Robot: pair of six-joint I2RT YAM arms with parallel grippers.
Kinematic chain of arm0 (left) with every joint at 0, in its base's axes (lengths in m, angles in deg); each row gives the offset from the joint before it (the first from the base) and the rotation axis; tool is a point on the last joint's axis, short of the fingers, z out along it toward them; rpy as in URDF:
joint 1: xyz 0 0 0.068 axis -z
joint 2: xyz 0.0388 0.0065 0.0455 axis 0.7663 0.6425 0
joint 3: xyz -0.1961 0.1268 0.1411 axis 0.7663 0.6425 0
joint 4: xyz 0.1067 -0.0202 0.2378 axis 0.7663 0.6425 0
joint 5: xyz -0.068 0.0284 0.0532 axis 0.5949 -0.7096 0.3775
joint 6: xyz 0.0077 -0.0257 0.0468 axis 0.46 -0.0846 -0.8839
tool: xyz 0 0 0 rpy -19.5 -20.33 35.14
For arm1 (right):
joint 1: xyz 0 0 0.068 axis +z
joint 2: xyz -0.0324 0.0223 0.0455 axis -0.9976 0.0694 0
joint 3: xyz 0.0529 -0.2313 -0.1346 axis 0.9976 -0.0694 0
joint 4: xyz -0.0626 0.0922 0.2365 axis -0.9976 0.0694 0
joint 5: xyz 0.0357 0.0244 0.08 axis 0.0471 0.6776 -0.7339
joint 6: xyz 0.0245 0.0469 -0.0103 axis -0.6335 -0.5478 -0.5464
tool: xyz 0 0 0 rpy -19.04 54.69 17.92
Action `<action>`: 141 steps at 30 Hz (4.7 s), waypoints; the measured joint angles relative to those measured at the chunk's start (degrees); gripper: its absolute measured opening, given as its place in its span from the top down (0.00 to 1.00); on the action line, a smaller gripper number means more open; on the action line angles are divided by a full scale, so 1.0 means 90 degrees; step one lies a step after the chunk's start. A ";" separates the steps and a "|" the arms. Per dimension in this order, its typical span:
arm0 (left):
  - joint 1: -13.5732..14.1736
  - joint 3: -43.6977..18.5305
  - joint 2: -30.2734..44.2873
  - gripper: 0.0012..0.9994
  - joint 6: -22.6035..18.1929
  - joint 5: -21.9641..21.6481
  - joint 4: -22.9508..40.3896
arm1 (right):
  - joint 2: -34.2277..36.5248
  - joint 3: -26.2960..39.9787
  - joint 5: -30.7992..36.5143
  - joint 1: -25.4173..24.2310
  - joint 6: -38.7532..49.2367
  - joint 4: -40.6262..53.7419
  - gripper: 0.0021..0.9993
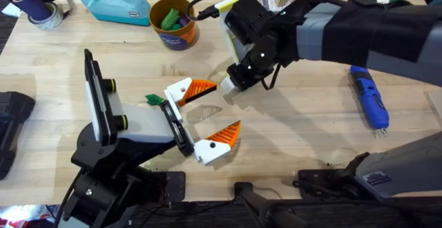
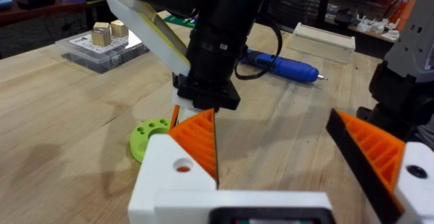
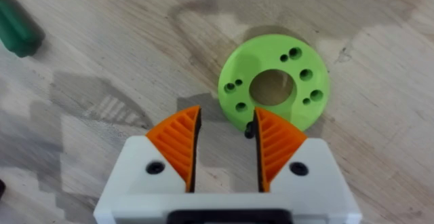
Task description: Pick up the gripper from the table and insert it into the empty holder that is missing its gripper. Then pick up a screw, insert it into the mounting hole, and use the screwdriver to tighten it. Finally, clean up the table by picking up the vegetable and placing it into the bucket.
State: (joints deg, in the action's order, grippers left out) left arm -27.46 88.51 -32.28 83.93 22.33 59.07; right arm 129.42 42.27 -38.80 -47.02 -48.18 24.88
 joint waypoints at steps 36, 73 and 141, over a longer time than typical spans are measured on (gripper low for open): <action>0.0000 0.0000 0.0000 0.01 0.0031 -0.0012 0.0002 | 0.0027 0.0000 -0.0002 -0.0209 0.0192 0.0393 0.55; 0.0000 0.0000 0.0000 0.01 0.0031 -0.0026 -0.0005 | 0.0078 0.1827 0.0685 -0.0178 -0.0044 0.2243 1.00; 0.0000 0.0000 0.0000 0.01 0.0031 -0.0026 -0.0005 | 0.0113 0.3900 -0.1599 0.1534 0.0706 0.3015 1.00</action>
State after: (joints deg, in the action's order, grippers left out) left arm -27.46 88.51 -32.28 84.20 22.09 59.03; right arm 130.43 77.38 -53.19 -33.21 -41.83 52.01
